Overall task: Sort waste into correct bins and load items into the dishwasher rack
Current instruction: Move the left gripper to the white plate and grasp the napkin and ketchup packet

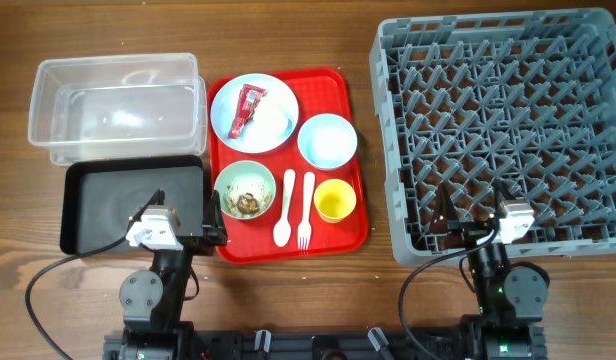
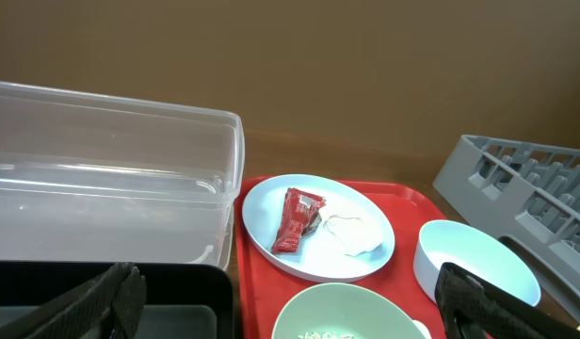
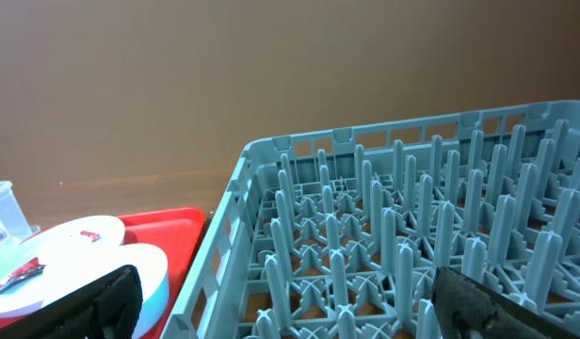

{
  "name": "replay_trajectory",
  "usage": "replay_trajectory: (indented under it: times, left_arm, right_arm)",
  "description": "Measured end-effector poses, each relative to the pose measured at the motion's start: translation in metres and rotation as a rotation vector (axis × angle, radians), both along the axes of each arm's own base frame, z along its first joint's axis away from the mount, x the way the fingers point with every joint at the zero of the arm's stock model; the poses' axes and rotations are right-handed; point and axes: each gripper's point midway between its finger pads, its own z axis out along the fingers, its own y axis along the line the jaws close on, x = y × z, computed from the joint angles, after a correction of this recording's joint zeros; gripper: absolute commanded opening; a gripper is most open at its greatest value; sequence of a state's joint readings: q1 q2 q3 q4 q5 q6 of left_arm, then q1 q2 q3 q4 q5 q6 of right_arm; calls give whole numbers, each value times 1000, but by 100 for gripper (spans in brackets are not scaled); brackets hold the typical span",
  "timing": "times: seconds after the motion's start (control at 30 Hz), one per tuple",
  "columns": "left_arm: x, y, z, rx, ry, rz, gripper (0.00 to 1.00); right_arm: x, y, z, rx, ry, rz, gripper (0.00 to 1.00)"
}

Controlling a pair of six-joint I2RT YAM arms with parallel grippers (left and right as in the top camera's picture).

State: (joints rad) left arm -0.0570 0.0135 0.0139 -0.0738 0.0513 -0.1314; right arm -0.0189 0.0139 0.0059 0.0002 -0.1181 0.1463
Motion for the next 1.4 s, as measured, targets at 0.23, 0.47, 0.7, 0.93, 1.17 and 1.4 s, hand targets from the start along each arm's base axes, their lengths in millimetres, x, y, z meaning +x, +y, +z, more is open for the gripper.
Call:
replay_trajectory:
  times: [0.23,0.47,0.7,0.93,1.17,1.4]
  left_arm:
    - [0,0,0,0,0,0,100]
    - [0,0,0,0,0,0,100]
    - [0,0,0,0,0,0,100]
    - [0,0,1,0,-3,0,100]
    - [0,0,1,-12,-1,1,100]
    - [6,0,11,-61,197,12,100]
  right_arm:
    - [0,0,0,0,0,0,100]
    - [0,0,0,0,0,0,100]
    - [0,0,0,0,0,0,100]
    - [0,0,0,1,0,0,100]
    - [0,0,-4,72,27,-2,100]
    - [8,-2,38,78,186,-18,100]
